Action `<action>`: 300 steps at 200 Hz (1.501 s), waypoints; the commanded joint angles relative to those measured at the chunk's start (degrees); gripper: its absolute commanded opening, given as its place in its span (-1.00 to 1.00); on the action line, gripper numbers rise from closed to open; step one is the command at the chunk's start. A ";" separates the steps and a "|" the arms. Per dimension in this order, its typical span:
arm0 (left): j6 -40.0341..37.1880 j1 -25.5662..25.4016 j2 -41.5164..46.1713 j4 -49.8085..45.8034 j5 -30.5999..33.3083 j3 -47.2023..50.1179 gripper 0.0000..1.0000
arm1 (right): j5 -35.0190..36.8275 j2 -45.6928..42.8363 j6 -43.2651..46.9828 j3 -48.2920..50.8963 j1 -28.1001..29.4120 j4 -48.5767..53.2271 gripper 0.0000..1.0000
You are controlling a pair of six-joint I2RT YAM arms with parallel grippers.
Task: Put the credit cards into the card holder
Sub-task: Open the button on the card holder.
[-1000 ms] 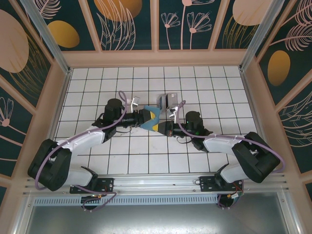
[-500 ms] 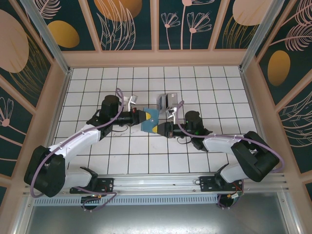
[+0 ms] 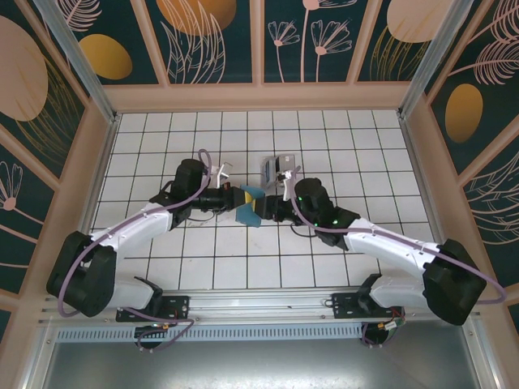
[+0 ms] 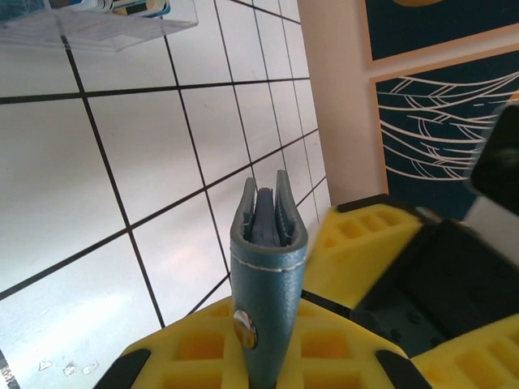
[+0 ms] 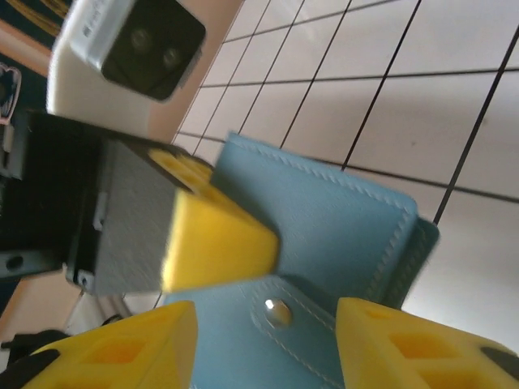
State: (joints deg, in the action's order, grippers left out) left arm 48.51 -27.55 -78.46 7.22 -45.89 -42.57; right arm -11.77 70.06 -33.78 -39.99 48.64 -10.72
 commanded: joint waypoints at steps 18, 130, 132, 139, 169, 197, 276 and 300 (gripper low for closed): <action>3.12 -0.20 -1.40 0.93 -1.26 -0.86 -1.00 | 14.33 5.90 4.83 -7.02 4.73 9.25 -0.17; 12.69 -0.18 -4.87 10.37 -3.68 1.40 -1.00 | 24.69 5.50 1.74 -5.22 10.47 14.44 -0.38; 12.67 -0.17 -4.93 10.36 -3.79 1.36 -1.00 | 24.69 5.28 1.78 -5.09 10.43 14.53 -0.39; 12.75 -0.15 -5.20 10.41 -4.17 1.10 -1.00 | 24.23 4.77 2.10 -4.76 10.18 14.59 -0.42; 13.66 -0.13 -5.76 10.64 -5.56 0.40 -1.00 | 21.92 2.98 2.89 -3.61 8.24 14.25 -0.31; 15.88 -0.14 -6.28 11.70 -7.50 -0.06 -1.00 | 22.14 3.57 5.30 -4.99 7.26 14.76 -0.18; 18.69 -0.18 -9.31 12.76 -8.94 -0.05 -1.00 | 30.12 5.46 7.09 -5.17 4.75 17.29 -0.98; 14.49 -0.09 -10.87 7.24 -6.67 -1.59 -1.00 | 25.43 -0.15 4.86 -0.34 1.63 13.21 -1.00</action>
State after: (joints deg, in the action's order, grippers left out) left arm 67.02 -27.33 -88.33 18.70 -50.11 -41.47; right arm 12.40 74.94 -26.96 -44.91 54.57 2.85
